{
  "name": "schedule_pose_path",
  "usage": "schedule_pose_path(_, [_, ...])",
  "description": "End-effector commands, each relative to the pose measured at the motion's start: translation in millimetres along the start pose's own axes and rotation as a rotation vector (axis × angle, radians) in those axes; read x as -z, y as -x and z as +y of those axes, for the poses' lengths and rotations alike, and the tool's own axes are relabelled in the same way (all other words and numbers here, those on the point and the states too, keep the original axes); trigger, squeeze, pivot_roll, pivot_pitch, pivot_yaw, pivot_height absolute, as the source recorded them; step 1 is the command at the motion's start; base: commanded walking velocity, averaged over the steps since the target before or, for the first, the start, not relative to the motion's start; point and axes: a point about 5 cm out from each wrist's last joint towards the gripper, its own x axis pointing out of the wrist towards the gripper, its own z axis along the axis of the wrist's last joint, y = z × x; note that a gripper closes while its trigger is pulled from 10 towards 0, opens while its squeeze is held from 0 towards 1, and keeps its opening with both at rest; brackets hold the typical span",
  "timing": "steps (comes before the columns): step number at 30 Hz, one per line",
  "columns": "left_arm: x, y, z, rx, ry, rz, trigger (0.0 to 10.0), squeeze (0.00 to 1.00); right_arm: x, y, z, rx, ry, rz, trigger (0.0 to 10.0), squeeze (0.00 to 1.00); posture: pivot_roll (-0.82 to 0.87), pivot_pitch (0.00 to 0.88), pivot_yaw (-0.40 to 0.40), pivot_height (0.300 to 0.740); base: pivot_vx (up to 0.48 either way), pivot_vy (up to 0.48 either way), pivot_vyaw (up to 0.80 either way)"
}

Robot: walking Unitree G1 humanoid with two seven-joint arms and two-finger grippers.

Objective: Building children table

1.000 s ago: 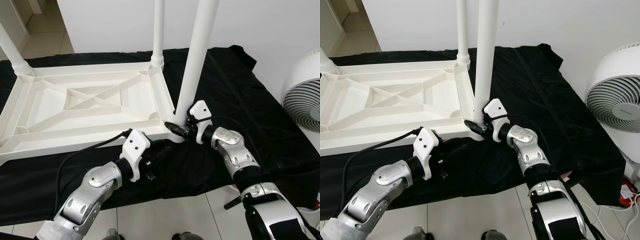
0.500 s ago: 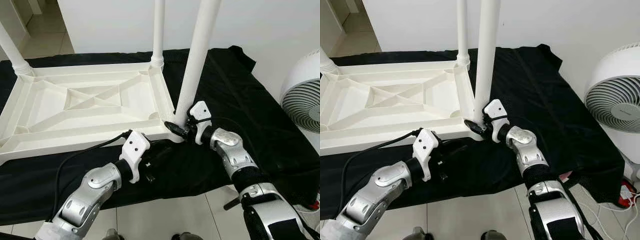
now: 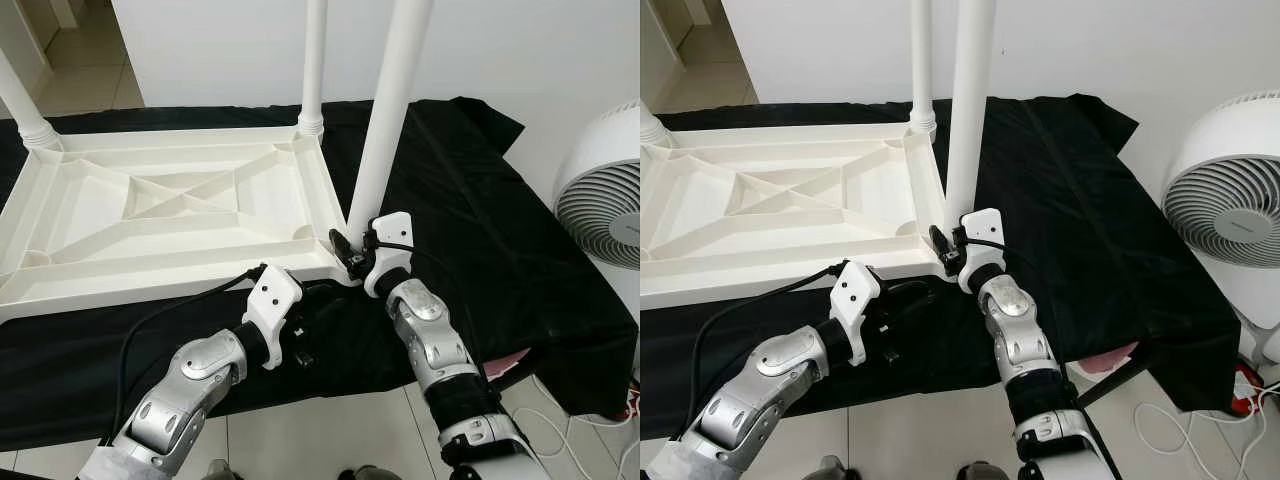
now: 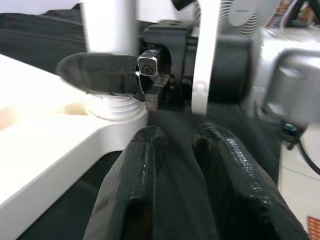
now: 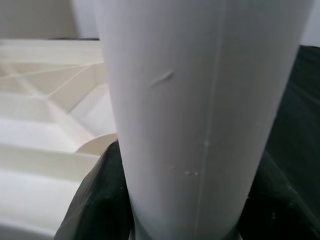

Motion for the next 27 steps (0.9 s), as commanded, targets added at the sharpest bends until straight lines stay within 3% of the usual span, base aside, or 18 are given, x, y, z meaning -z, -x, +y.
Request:
schedule_pose_path(1, [2, 0.3, 0.1, 0.016, -0.006, 0.005, 10.0, 0.0, 7, 4.0, 0.7, 0.082, -0.011, 0.035, 10.0, 0.0, 0.0, 0.059, -0.026, 0.74, 0.0, 0.0, 0.0])
schedule_pose_path(3, [2, 0.4, 0.9, 0.01, -0.007, 0.003, 10.0, 0.0, 4, 4.3, 13.2, 0.043, -0.019, 0.026, 10.0, 0.0, 0.0, 0.053, -0.036, 0.74, 0.0, 0.0, 0.0])
schedule_pose_path(11, [1, 0.0, 2.2, 0.009, -0.009, 0.0, 10.0, 0.0, 1, 5.9, 15.6, -0.001, 0.003, 0.029, 10.0, 0.0, 0.0, 0.047, -0.038, 0.74, 0.0, 0.0, 0.0])
schedule_pose_path(12, [1, 0.2, 3.1, 0.007, -0.014, 0.001, 10.0, 0.0, 2, 7.1, 13.1, 0.0, 0.003, 0.033, 10.0, 1.0, 0.0, 0.045, -0.039, 0.74, 0.0, 0.0, 0.0])
schedule_pose_path(23, [0, 2.4, 5.8, -0.003, -0.026, -0.001, 10.0, 0.0, -5, 10.9, 2.4, -0.055, 0.021, 0.019, 10.0, 1.0, 0.01, 0.037, -0.042, 0.74, 0.0, 0.0, 0.0])
schedule_pose_path(24, [0, 2.1, 6.2, -0.003, -0.027, -0.003, 10.0, 0.0, -12, 8.8, -10.0, -0.195, 0.031, -0.01, 10.0, 0.0, 0.0, 0.036, -0.037, 0.74, 0.0, 0.0, 0.0])
schedule_pose_path(27, [0, 1.5, 6.8, -0.001, -0.028, -0.004, 10.0, 0.0, -17, 7.0, -18.4, -0.292, 0.056, -0.019, 10.0, 0.0, 0.0, 0.034, -0.035, 0.74, 0.0, 0.0, 0.0])
